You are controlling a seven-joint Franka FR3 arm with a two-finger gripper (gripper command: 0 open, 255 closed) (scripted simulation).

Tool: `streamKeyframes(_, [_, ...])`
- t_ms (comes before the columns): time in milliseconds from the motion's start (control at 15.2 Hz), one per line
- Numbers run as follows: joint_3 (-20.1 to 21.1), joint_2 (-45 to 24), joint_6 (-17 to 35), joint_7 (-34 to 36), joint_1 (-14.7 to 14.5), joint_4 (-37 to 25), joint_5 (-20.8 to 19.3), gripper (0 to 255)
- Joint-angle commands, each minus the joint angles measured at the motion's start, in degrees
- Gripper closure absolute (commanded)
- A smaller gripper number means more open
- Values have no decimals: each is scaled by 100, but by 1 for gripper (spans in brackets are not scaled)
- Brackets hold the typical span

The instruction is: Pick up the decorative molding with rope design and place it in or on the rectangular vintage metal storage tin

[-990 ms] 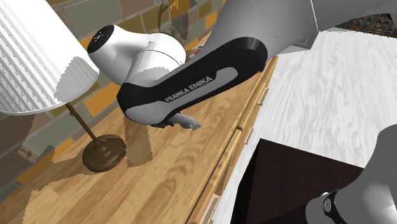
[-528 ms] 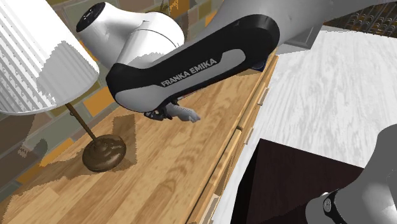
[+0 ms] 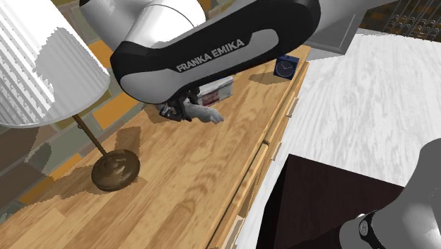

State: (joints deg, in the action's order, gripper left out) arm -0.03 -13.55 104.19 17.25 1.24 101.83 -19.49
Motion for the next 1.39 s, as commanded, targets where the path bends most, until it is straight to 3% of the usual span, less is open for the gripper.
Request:
streamKeyframes(0, [-96,-89,29,-232,139,-139,-20,255])
streamKeyframes(594, [-489,-777,85,-1326,815,-1143,-11,255])
streamKeyframes(1254, [-764,-2152,-276,-2564,1643,-3280,218,255])
streamKeyframes(1320, [-761,-2158,-208,-2541,1645,-3214,212,255])
